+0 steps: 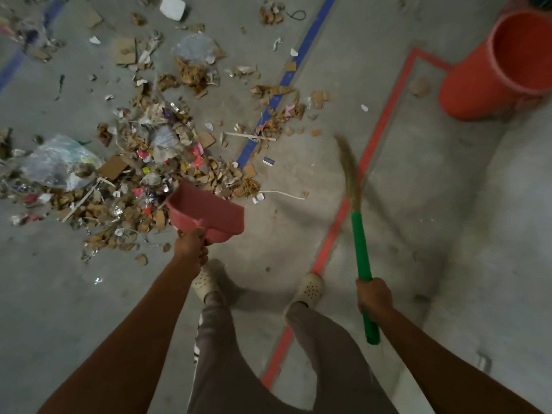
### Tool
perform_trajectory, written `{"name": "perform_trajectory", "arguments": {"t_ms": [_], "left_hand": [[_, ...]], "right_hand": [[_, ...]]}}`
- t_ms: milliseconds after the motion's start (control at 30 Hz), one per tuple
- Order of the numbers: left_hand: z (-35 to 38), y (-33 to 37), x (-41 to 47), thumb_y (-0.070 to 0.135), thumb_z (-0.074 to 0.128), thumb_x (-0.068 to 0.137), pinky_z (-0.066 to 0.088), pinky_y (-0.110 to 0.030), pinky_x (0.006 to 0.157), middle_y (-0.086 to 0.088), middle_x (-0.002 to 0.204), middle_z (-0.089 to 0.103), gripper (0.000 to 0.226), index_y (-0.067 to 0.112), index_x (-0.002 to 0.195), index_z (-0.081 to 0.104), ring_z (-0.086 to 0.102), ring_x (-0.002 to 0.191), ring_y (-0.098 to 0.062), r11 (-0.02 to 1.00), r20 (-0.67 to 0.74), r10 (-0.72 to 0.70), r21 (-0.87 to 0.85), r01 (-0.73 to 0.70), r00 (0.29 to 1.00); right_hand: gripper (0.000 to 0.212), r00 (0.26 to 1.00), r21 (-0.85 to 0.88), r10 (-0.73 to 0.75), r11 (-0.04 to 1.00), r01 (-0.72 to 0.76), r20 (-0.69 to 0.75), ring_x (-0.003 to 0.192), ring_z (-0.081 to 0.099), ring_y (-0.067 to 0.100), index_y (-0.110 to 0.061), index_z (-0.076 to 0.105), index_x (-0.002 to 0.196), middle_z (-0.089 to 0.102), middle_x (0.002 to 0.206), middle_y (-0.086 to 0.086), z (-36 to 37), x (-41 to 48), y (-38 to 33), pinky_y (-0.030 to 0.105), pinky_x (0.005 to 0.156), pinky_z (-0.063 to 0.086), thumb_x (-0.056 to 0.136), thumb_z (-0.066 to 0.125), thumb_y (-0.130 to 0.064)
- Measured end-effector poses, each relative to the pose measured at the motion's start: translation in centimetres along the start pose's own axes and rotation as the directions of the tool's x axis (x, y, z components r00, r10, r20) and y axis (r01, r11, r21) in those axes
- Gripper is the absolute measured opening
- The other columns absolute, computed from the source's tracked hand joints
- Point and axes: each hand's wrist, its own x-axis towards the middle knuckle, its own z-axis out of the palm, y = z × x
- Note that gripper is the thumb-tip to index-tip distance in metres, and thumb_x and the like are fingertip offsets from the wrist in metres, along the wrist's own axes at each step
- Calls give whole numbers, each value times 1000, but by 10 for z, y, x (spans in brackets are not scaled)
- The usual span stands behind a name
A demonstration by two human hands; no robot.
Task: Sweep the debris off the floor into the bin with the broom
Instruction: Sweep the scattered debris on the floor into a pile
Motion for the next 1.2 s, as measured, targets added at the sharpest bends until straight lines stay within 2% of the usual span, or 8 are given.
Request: {"name": "perform_trajectory", "arguments": {"t_ms": [133, 200, 300, 400, 633, 767, 933, 1200], "left_hand": [[-29, 6, 26, 31, 63, 95, 24, -14, 33, -9, 69, 52, 33, 12, 75, 47, 28, 31, -6, 999, 38, -29, 32, 28, 999], [-52, 16, 40, 32, 64, 95, 24, -14, 34, -8, 68, 52, 33, 11, 75, 49, 29, 32, -6, 998, 60, -27, 53, 24, 998], [-94, 33, 63, 35, 64, 95, 22, -13, 35, -9, 67, 49, 37, 10, 72, 49, 29, 31, -7, 998, 51, -4, 66, 0, 999], [-143, 56, 87, 38, 64, 94, 23, -15, 34, -8, 70, 52, 35, 10, 76, 53, 31, 35, -7, 996, 30, 26, 88, -29, 999], [-259, 95, 115, 37, 63, 95, 24, -13, 36, -13, 73, 49, 31, 9, 92, 51, 29, 31, -8, 993, -96, 101, 75, -94, 990], [-301, 107, 104, 37, 64, 94, 24, -14, 36, -9, 67, 47, 34, 13, 75, 49, 29, 34, -9, 995, -142, 101, 36, -97, 985], [-330, 114, 80, 38, 65, 93, 25, -16, 36, -9, 68, 50, 36, 11, 75, 51, 30, 38, -12, 996, -138, 89, 13, -88, 986], [-345, 95, 26, 37, 66, 93, 28, -15, 34, -7, 69, 54, 33, 8, 82, 54, 34, 34, -7, 992, -96, 128, -12, -130, 987]], "right_hand": [[28, 993, 10, 110, 994, -110, 39, 56, 60, 21, 9, 58, 106, 61, 75, 12, 50, -29, -27, 28, 43, 45, 98, 55, -18], [30, 993, -21, 87, 996, -85, 86, 70, 67, 27, 8, 59, 112, 67, 87, 14, 92, -51, -53, 34, 55, 55, 95, 58, -18], [29, 986, -59, -22, 998, 32, 167, 84, 64, 28, 2, 60, 117, 67, 105, 16, 156, -98, -102, 26, 53, 47, 96, 56, -17], [33, 955, -162, -113, 973, 162, 276, 104, 67, 31, 0, 59, 122, 67, 119, 16, 212, -140, -158, 29, 70, 49, 98, 54, -22], [33, 850, -214, -375, 856, 471, 370, 91, 71, 34, -6, 63, 112, 71, 106, 16, 268, -214, -261, 33, 71, 55, 89, 60, -29], [30, 833, -244, -472, 805, 540, 288, 100, 66, 34, -11, 61, 113, 68, 111, 14, 269, -251, -266, 32, 72, 49, 93, 55, -31], [29, 814, -330, -551, 745, 580, 185, 108, 62, 37, -11, 58, 114, 65, 116, 16, 251, -281, -239, 35, 80, 48, 95, 52, -32], [37, 865, -342, -477, 795, 500, 157, 110, 63, 36, -9, 60, 120, 65, 120, 16, 234, -299, -178, 35, 82, 50, 93, 55, -34]]}}
